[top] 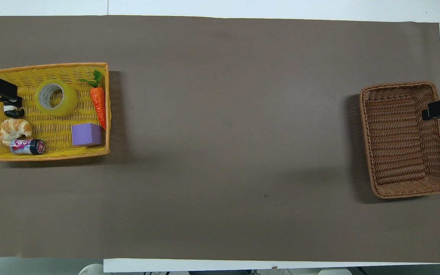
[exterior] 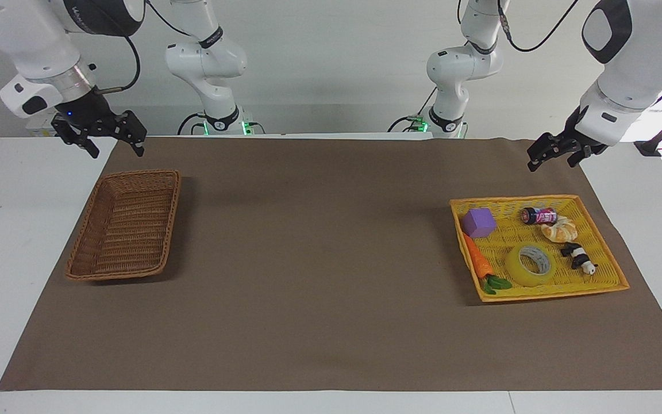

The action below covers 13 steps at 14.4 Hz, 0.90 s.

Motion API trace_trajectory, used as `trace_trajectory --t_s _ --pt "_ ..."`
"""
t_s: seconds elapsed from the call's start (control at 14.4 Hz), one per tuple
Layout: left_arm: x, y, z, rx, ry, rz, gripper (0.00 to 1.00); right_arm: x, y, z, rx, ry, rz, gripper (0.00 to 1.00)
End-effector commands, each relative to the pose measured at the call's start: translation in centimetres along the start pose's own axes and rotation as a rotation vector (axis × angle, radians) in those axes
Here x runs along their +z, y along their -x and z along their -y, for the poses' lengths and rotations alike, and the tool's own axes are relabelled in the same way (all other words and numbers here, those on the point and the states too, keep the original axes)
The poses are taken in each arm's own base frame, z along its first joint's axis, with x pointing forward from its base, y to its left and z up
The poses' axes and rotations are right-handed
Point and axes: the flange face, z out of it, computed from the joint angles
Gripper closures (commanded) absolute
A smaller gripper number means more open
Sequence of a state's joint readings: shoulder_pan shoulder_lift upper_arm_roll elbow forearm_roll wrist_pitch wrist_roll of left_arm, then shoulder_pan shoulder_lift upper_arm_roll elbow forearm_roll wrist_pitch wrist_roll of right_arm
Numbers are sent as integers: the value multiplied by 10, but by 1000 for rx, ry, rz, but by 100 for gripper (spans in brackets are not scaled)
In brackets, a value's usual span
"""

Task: Move tape to another basket
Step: 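Lower the left gripper toward the tape roll in the yellow basket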

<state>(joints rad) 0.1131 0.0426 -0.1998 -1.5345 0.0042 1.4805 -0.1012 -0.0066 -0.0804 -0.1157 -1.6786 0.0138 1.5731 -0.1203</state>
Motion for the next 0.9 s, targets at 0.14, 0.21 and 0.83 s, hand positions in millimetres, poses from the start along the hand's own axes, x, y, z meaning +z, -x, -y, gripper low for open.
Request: trace_trajectory --t_s 0.14,0.21,0.83 --pt "13 9 5 -25 -3 16 0 1 4 0 -4 -16 4 0" --pt "24 10 9 -29 -11 -18 0 1 4 0 -4 -16 4 0" --pt "201 -61 107 -78 28 -167 16 1 4 0 -4 -16 4 0"
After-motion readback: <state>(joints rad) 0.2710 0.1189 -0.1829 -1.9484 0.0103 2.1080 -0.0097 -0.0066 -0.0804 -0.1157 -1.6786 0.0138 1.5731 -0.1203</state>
